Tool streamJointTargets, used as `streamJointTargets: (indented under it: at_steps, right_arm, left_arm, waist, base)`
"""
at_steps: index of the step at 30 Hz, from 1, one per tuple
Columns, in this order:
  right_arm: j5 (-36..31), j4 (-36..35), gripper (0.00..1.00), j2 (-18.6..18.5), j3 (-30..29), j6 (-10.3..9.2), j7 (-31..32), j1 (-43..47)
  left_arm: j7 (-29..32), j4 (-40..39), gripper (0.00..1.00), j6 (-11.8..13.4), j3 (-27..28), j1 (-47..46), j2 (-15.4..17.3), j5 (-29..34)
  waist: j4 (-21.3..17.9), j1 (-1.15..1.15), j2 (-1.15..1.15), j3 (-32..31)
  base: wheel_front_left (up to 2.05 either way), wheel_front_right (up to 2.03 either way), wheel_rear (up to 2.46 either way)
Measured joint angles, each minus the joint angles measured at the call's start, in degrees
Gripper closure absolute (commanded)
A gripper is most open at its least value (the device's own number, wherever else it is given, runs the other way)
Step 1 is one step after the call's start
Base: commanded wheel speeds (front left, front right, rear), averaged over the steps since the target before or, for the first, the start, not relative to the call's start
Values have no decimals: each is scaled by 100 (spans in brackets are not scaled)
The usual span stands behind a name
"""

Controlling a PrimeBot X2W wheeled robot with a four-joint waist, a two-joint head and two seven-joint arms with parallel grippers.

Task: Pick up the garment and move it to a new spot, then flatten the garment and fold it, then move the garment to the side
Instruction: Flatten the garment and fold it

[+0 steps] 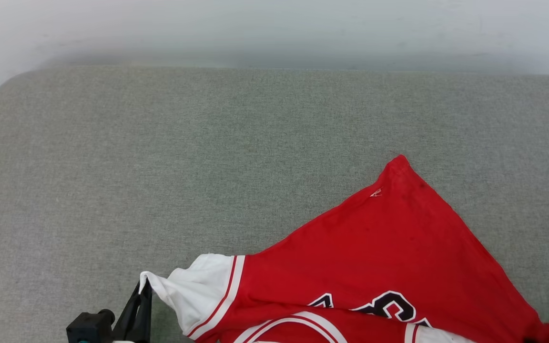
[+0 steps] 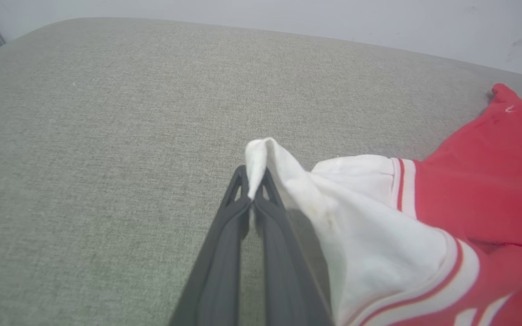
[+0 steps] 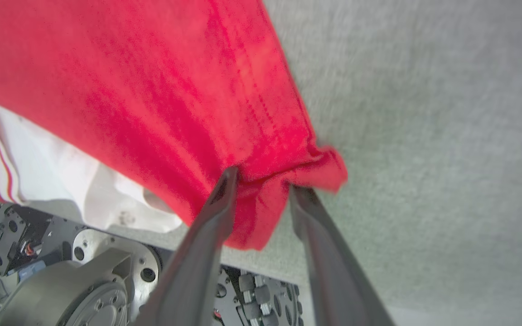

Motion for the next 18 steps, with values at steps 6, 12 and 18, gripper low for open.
streamJointTargets:
  at_steps: [6,12,18]
  right_arm:
    - [-202,-599,0,132,-534,-3,-213,-546]
    - [-441,-1092,0,104,-645,-3,-109,-1478]
    - [-537,-1352,0,10,-190,-3,426,-2555]
  left_arm:
    - [-9,-64,100,9,-35,-1,15,1]
    - [2,-178,100,8,-136,-81,29,49]
    - [27,-263,100,-8,-288,-308,29,111]
  waist:
    - [18,0,0,-12]
    - [108,1,0,68]
    - [255,1,0,243]
  base:
    - [0,0,0]
    - [0,0,0]
    - [0,0,0]
